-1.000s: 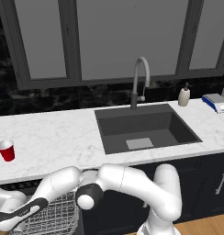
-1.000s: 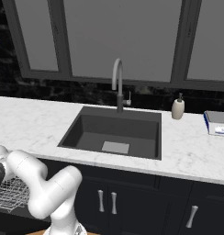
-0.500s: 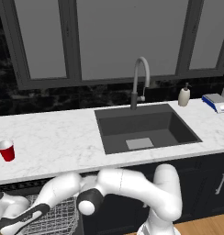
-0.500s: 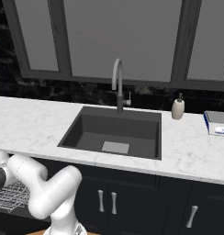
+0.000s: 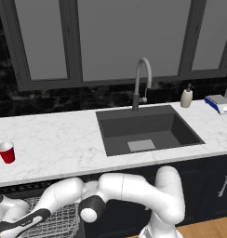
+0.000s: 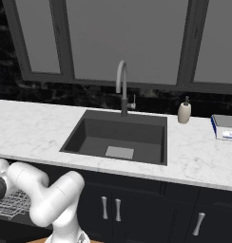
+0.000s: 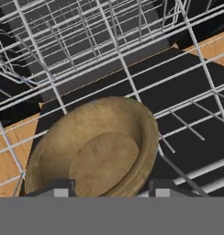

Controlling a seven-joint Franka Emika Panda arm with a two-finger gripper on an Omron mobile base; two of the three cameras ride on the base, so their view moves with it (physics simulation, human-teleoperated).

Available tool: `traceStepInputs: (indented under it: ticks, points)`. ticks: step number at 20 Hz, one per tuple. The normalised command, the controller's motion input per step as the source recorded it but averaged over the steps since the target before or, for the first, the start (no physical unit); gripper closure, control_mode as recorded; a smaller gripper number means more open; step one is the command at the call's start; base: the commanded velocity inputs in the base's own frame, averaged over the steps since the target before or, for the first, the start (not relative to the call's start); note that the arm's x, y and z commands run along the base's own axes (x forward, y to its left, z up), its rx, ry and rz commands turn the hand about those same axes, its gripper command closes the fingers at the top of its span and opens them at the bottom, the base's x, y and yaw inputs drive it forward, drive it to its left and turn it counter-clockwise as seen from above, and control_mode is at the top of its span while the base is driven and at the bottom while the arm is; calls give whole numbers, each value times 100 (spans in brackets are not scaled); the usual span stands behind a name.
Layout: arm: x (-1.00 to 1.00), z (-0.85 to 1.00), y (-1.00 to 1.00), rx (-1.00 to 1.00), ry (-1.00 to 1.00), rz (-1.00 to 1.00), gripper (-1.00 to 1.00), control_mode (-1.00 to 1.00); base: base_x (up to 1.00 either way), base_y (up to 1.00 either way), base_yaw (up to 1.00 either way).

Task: Pick up the cup and bowl from the counter, place them in the dishwasher, and close the dishwasher door.

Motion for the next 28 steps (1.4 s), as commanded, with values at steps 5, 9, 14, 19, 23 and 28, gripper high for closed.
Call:
traceStepInputs:
  ticks: [5, 9, 14, 19, 23, 28]
  points:
    - [0, 54, 0, -3, 0, 0, -100, -100, 0, 0, 0]
    - [-19, 100, 0, 0, 0, 0, -100, -100, 0, 0, 0]
    - [-26, 100, -1, 3, -3, 7, -100, -100, 0, 0, 0]
    - [0, 100, -44, 4, -1, 19, -100, -100, 0, 0, 0]
    - [0, 90, -90, 14, -12, 22, -100, -100, 0, 0, 0]
    - [4, 55, -100, 24, -20, 21, -100, -100, 0, 0, 0]
